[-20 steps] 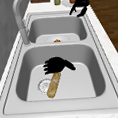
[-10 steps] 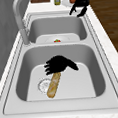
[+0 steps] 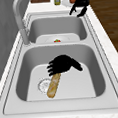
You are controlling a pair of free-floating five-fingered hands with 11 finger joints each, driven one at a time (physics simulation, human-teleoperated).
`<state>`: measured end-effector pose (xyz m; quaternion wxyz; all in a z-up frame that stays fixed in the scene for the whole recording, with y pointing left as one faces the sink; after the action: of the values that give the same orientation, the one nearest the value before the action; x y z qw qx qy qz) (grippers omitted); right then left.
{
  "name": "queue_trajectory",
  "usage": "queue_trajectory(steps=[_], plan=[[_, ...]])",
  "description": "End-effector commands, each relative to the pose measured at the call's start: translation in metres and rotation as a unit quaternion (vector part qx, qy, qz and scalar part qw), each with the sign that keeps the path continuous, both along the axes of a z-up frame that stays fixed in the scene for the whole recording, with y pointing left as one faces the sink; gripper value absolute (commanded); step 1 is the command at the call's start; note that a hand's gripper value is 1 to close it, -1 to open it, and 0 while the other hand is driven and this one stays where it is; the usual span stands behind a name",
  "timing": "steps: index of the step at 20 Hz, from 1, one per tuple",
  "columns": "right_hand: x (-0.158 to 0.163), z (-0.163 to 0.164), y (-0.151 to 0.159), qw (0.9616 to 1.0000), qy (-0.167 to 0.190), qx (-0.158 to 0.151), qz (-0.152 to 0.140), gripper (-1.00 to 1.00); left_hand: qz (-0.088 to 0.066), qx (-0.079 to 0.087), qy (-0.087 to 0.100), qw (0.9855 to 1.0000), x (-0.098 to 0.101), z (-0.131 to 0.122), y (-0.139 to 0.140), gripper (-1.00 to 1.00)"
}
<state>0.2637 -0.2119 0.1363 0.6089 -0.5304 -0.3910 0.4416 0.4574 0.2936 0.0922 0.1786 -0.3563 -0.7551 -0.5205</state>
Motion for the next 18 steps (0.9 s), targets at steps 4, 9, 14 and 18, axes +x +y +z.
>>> queue_trajectory(steps=[4, 9, 14, 18], plan=[[0.0, 0.0, 0.0, 1.0, 0.0, 0.0, 0.0, 0.0, 0.025, 0.022, -0.015, 0.9993, -0.013, 0.022, 0.006, -1.0], [0.0, 0.0, 0.0, 1.0, 0.0, 0.0, 0.0, 0.0, 0.018, 0.021, -0.027, 0.9992, -0.03, 0.043, 0.008, -1.0], [0.0, 0.0, 0.0, 1.0, 0.0, 0.0, 0.0, 0.0, 0.019, 0.015, -0.033, 0.9992, -0.048, 0.063, 0.01, -1.0], [0.0, 0.0, 0.0, 1.0, 0.0, 0.0, 0.0, 0.0, 0.018, 0.026, -0.018, 0.9993, -0.073, 0.076, 0.015, -1.0]])
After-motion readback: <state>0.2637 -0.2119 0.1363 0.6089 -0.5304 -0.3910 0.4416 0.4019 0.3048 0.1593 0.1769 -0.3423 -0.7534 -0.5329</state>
